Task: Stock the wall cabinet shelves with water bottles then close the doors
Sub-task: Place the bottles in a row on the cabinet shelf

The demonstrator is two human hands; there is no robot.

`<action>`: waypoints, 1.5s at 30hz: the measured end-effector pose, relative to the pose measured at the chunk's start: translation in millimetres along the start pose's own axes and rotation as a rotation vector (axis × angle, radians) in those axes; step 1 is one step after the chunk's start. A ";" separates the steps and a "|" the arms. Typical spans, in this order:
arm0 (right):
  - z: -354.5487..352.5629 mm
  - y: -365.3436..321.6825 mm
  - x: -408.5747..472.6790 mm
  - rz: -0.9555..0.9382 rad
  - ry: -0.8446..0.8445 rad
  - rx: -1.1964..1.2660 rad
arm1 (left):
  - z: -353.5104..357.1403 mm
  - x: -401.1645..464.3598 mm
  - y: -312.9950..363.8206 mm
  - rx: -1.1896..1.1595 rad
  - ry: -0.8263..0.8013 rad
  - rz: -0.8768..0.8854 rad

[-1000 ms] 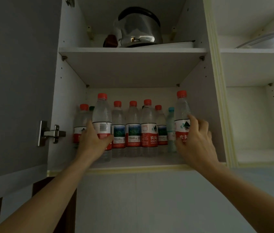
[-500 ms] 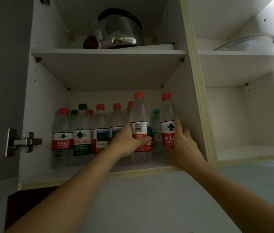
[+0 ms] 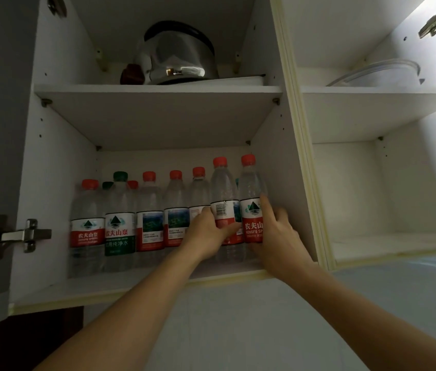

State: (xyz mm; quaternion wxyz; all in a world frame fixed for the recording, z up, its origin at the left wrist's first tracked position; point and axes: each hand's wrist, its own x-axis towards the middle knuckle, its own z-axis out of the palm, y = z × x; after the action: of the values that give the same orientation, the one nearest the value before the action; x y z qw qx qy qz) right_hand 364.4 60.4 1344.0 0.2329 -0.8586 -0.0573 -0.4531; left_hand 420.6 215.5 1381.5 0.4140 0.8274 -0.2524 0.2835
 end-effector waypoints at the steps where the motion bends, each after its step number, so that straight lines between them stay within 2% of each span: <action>1: -0.7 0.7 0.8 -0.005 -0.007 -0.004 | -1.1 -0.3 -0.2 -0.002 -0.010 0.018; 4: -6.3 4.1 3.1 -0.043 -0.058 -0.040 | -9.1 -2.8 -2.7 0.071 -0.069 0.119; 9: -21.0 7.9 11.1 -0.222 -0.131 -0.379 | -26.9 0.7 -8.3 0.626 -0.034 0.344; 12: -26.1 5.5 19.8 -0.248 -0.183 -0.481 | -29.7 10.3 -8.4 0.771 -0.067 0.376; 15: -25.3 6.4 27.5 -0.231 -0.222 -0.553 | -28.7 19.8 -10.3 0.825 -0.084 0.391; 23: -10.4 13.8 42.7 -0.219 -0.206 -0.774 | -15.2 40.9 -22.8 1.037 0.016 0.471; 28: -0.4 15.1 46.9 -0.236 -0.172 -0.846 | -9.3 42.9 -36.0 1.043 0.050 0.486; 40: 12.4 16.8 52.5 -0.239 -0.169 -0.888 | 2.7 33.6 -26.4 1.143 0.056 0.500; 45: 7.3 24.3 52.1 -0.254 -0.135 -0.879 | -20.6 29.8 -32.8 1.126 0.057 0.519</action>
State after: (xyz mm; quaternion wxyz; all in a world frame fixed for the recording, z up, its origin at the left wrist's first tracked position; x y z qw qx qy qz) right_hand 407.8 36.4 1373.9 -0.2147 -0.8896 0.0204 -0.4026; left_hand 457.9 244.5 1394.2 -0.1619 0.8225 -0.2460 0.4865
